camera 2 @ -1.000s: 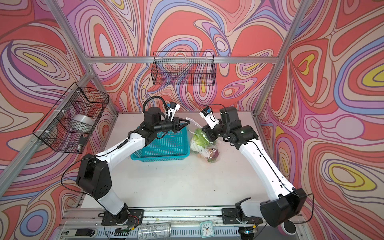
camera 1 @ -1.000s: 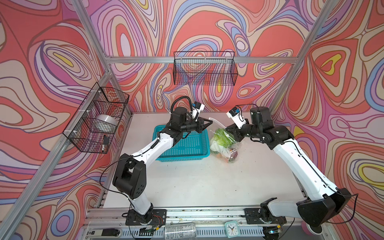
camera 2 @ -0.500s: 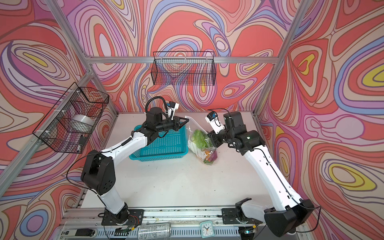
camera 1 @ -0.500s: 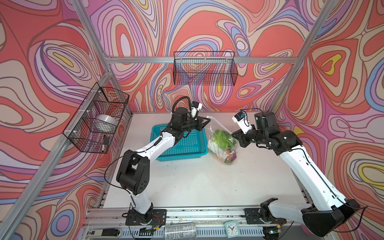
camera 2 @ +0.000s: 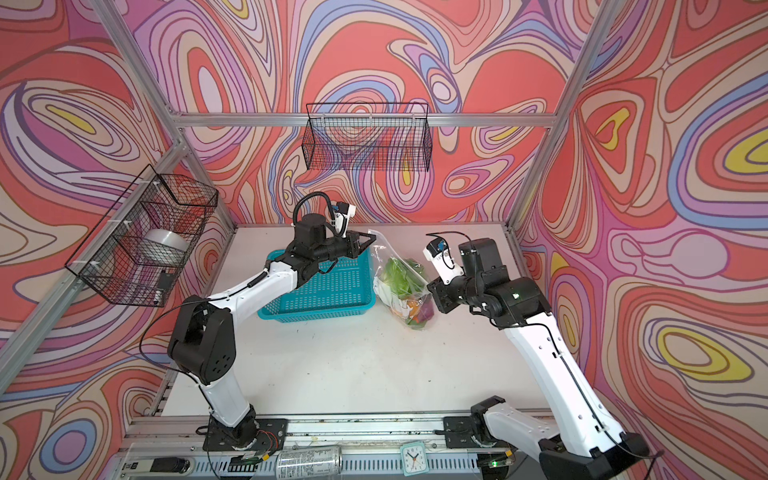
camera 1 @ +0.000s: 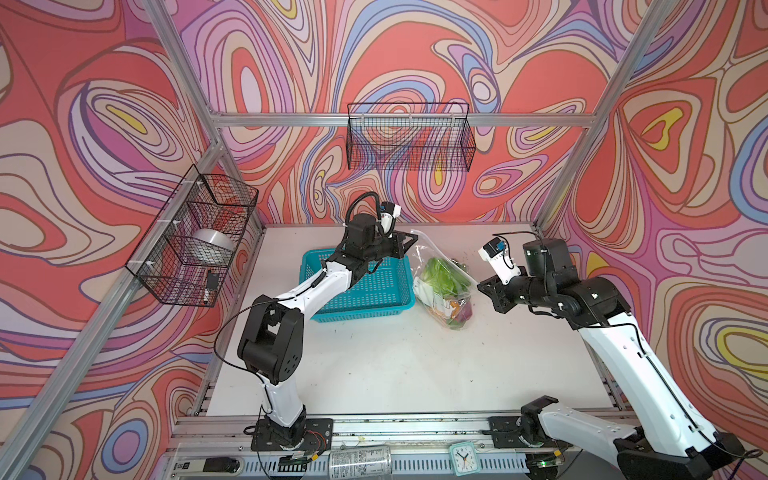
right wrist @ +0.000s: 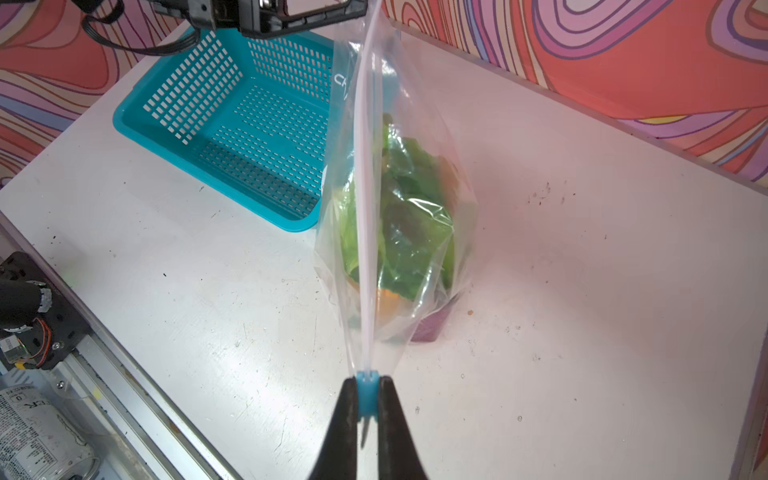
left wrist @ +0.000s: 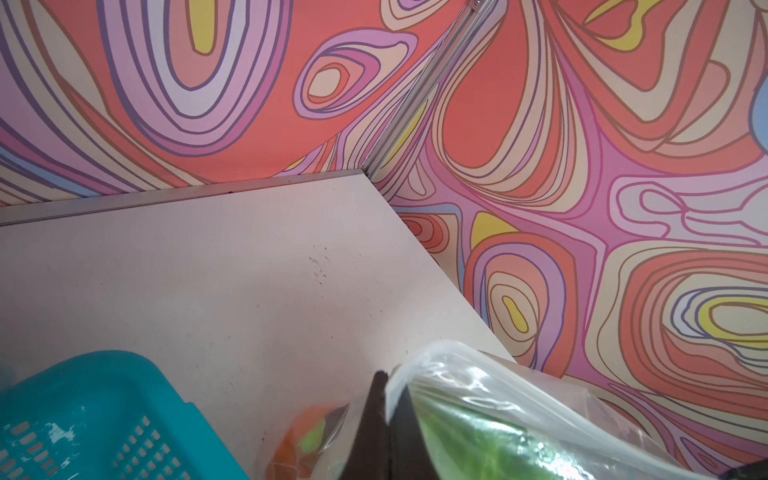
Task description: Place the food in the zip-top bag and seal the zipper
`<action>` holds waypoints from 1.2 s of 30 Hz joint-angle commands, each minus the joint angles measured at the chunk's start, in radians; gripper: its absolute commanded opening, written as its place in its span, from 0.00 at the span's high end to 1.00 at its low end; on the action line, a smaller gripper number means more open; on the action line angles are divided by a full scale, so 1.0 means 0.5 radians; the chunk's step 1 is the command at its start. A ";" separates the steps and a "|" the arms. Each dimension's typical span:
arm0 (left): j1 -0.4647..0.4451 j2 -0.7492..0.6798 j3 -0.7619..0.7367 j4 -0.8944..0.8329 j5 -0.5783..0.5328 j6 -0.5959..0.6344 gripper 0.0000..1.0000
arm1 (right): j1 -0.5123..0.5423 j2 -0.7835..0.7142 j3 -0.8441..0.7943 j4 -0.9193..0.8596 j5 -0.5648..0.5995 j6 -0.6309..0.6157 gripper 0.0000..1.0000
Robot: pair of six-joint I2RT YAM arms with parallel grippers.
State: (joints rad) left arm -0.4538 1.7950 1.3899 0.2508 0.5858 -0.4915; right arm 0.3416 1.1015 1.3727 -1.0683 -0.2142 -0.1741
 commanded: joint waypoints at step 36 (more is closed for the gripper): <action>-0.133 -0.231 0.043 -0.069 -0.044 0.097 1.00 | -0.011 0.625 0.184 0.703 0.092 -0.244 0.27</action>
State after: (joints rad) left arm -0.5213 1.7084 1.3876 0.2089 0.5491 -0.4633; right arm 0.3397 1.3914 1.4837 -0.7578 -0.1719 -0.2646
